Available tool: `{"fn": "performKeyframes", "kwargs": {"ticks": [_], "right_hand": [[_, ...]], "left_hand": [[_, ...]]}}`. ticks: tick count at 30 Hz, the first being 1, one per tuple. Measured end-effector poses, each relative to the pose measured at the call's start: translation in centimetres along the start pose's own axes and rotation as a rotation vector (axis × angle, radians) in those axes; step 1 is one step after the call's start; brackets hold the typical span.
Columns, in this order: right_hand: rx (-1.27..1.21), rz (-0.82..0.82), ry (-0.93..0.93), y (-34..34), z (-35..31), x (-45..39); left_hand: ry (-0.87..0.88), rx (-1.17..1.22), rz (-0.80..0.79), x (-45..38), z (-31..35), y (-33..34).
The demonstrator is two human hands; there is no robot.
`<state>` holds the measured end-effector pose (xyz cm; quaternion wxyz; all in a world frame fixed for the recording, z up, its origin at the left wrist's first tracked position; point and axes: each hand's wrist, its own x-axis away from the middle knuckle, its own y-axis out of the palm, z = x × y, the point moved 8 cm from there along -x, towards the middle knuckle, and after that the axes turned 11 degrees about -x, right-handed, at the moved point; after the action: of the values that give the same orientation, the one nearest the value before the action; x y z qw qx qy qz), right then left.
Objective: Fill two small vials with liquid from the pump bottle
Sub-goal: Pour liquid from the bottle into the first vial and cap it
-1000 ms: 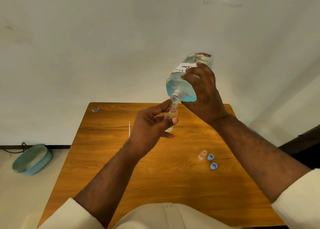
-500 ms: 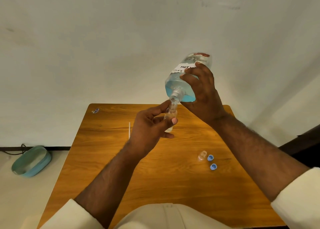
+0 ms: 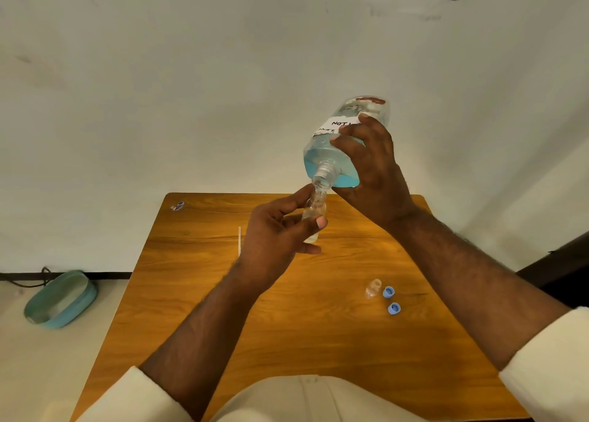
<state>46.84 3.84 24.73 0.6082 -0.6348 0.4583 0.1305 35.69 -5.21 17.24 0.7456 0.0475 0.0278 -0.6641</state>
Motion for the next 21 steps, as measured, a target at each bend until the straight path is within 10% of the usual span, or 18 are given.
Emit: {"fn": "performKeyframes", "kwargs": {"ticks": [21], "right_hand": [[-0.027, 0.002, 0.011, 0.66, 0.4, -0.27]], "left_hand": [[0.007, -0.014, 0.026, -0.51, -0.31, -0.72]]}}
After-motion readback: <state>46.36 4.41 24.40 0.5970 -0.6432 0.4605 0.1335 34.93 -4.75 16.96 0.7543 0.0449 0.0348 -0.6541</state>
